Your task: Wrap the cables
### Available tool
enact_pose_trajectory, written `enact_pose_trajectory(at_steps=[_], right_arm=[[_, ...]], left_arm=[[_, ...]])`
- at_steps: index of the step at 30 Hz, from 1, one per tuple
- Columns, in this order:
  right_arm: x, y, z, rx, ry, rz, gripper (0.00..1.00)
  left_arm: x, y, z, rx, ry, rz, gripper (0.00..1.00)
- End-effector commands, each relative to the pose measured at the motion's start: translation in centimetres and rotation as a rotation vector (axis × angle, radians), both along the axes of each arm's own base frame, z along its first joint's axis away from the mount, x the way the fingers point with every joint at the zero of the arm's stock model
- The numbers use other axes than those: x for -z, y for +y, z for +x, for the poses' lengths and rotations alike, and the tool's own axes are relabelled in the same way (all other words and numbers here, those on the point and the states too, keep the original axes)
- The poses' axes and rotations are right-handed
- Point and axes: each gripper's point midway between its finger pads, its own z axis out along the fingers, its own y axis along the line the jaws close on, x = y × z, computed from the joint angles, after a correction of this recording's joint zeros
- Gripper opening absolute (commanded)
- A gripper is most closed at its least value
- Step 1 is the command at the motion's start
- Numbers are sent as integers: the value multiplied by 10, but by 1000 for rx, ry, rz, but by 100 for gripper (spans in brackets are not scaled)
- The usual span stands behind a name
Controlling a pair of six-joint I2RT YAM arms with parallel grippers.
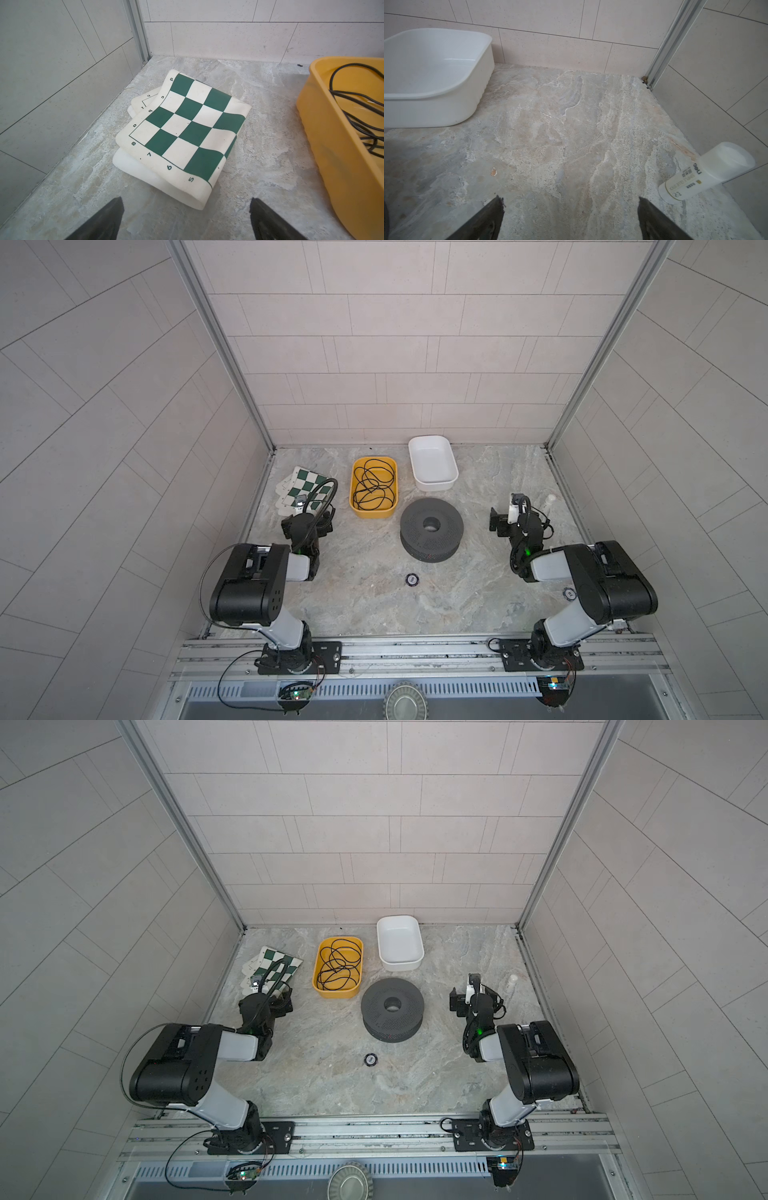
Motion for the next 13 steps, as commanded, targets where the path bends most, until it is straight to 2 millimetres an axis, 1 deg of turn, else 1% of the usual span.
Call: enact_pose_trajectory(at_steps=[1, 13], right_arm=[[1, 1, 2, -7, 7, -25, 99], [0, -2, 2, 4, 5, -24, 99]], left_arm=[[-11, -4, 6, 17, -34, 4, 100], [-11, -4, 6, 17, -35, 4, 100]])
